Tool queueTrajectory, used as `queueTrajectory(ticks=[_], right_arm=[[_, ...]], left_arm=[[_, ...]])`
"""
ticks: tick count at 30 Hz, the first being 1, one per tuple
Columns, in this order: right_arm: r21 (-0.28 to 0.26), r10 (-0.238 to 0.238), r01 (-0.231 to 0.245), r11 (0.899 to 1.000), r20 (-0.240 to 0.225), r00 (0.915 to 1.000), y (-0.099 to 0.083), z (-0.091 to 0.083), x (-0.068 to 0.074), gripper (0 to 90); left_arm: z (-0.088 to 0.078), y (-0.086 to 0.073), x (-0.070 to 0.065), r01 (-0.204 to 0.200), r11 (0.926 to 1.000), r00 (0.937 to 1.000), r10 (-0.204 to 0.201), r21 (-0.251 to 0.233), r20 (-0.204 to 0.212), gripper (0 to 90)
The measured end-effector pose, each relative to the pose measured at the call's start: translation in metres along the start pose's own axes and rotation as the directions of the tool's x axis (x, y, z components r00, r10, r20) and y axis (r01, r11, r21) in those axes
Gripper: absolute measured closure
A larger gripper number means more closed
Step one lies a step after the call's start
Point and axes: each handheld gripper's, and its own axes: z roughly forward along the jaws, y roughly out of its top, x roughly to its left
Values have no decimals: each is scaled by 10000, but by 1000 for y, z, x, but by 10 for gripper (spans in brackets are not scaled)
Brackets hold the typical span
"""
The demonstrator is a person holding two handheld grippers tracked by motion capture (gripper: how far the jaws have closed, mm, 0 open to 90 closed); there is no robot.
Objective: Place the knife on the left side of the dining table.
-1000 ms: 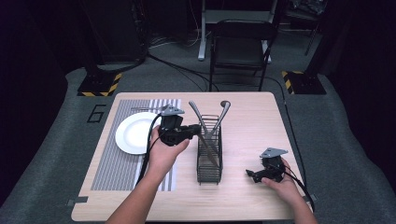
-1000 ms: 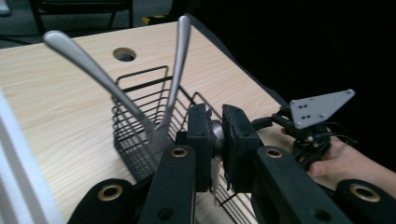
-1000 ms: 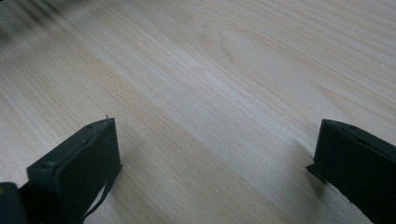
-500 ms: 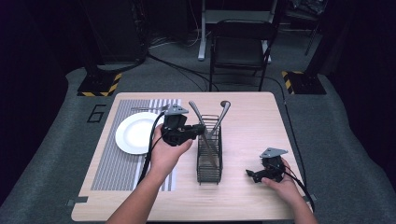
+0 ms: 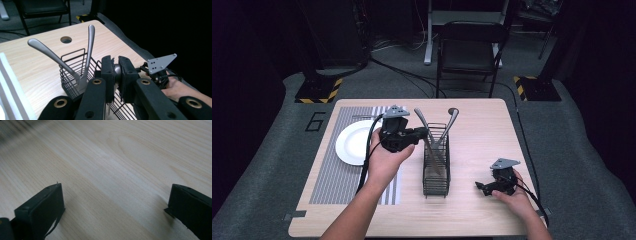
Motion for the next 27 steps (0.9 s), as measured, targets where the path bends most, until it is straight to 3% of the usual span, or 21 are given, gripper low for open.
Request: queueTrajectory(ticks=[10, 27], right_arm=[[-44, -65, 65, 10000, 47, 10000, 0, 0, 0, 0], [0, -2, 2, 10000, 4, 10000, 0, 0, 0, 0]], left_arm=[[-17, 15, -4, -175, 9995, 9998, 173, -272, -80, 834], [-54, 30, 3, 102, 9939, 9998, -119, -1095, -150, 835]])
